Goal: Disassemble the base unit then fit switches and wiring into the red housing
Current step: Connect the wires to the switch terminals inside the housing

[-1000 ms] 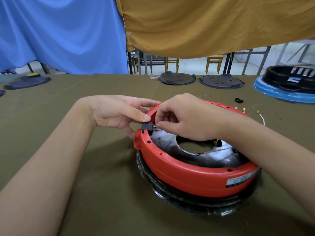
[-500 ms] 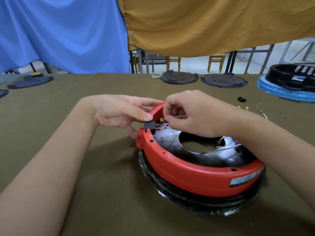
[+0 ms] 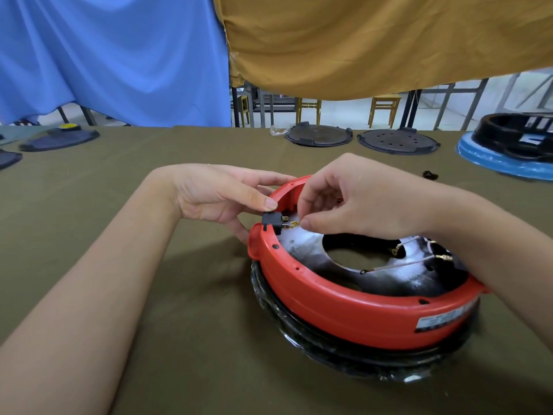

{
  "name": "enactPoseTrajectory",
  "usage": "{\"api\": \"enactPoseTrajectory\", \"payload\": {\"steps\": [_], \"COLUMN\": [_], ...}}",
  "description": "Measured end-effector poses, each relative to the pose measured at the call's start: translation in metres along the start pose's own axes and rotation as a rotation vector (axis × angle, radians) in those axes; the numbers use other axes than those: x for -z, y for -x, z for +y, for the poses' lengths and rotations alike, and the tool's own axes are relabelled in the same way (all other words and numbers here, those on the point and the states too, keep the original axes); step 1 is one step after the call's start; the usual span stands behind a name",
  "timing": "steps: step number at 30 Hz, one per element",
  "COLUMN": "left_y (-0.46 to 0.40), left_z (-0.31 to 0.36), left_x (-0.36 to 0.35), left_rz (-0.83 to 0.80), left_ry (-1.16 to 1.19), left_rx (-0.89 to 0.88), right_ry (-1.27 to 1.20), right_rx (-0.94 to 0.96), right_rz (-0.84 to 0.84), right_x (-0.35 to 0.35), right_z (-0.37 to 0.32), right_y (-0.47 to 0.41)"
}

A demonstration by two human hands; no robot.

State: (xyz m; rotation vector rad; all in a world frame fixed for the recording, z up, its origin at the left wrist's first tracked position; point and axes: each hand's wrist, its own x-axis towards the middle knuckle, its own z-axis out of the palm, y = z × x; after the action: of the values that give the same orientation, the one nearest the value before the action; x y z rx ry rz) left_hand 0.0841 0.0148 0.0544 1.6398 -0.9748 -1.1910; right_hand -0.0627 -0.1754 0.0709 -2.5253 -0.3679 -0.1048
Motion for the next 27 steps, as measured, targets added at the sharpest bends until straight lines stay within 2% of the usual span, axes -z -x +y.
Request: {"api": "enactPoseTrajectory", "payload": {"steps": [27], "left_y": [-0.0007], "left_z": [-0.0017], "left_x": [0.0021], "left_rz": [-0.001], "left_ry": [0.026], "left_rx": [0.003], "right_ry": [0.075], "right_rx": [0.072], "right_rz": [0.027], "right_x": [-0.0061], "right_z": [0.0003], "right_y": [-0.0006]}}
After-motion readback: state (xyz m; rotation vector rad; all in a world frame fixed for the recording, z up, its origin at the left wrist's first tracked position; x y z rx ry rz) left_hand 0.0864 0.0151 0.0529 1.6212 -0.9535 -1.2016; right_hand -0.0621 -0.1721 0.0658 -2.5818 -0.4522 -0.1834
